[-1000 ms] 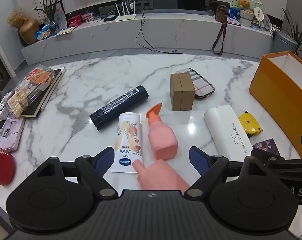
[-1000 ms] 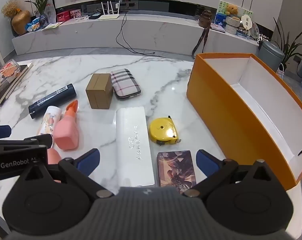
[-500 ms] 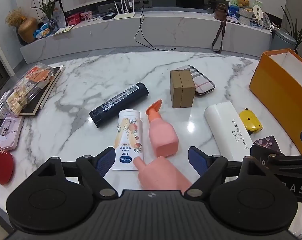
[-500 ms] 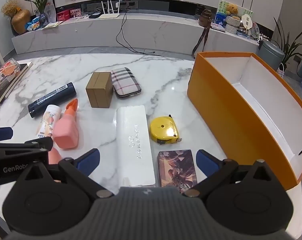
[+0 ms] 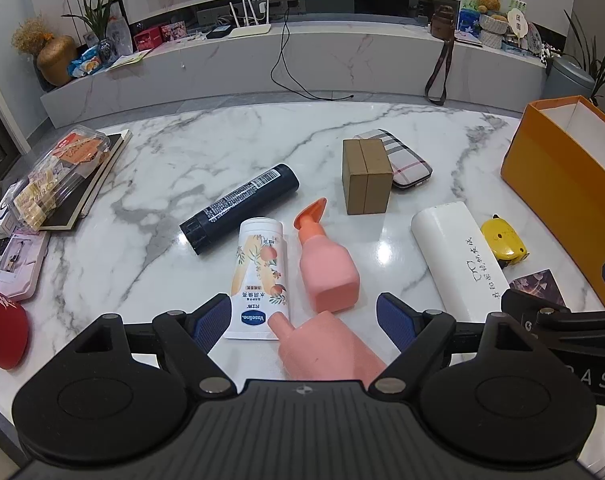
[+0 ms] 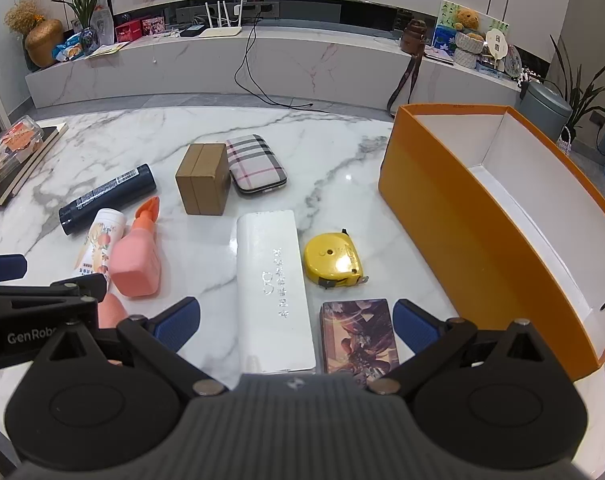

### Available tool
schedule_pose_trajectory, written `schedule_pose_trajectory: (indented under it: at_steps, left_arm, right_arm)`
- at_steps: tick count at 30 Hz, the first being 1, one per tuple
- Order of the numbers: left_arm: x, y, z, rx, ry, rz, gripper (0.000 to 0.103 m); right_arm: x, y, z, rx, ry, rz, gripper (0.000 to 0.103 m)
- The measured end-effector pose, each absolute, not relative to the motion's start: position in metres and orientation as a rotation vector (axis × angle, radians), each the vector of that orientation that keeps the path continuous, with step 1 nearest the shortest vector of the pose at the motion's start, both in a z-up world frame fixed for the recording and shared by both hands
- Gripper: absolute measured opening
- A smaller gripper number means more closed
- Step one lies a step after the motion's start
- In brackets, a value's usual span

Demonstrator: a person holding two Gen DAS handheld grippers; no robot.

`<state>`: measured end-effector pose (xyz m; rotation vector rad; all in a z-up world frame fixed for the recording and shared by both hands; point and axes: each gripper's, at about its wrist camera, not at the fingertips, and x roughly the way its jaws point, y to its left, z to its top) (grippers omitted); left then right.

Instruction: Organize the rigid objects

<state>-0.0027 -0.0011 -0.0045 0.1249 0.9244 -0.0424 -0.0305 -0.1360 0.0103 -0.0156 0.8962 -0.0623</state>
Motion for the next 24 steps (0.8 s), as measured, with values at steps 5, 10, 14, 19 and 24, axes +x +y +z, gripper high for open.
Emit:
schedule_pose_trajectory:
  at_steps: [5,10,14,19,24]
  left_arm:
    - [-0.0026,-0.0009,-0.0046,0.125,0.925,-0.042,0.096]
    - [-0.0024,-0.0008,-0.0048,0.125,0.924,-0.042,0.096]
    - [-0.0031,-0.0014,-0.0051,0.125,0.926,-0.043,0.095]
    - [-0.0030,-0.0013,-0.0052,0.125,0.926,-0.043,0.094]
    - [-0.0030,-0.0014,-0.0051,0.125,0.926,-0.043,0.094]
  right_arm:
    - [-0.0304,-0.1359,0.0103,-0.016,0.897,-0.062,0.101]
    - [-0.0305,-0.1360,0.0104,-0.016,0.896,-0.062,0.101]
    - [-0.0303,-0.1359,0.0103,-0.016,0.897,-0.063,0.101]
    - [-0.0303,-0.1357,0.0102,-0.016,0.896,-0.063,0.101]
    - [-0.0304,-0.1358,0.0102,-0.016,0.897,-0.062,0.101]
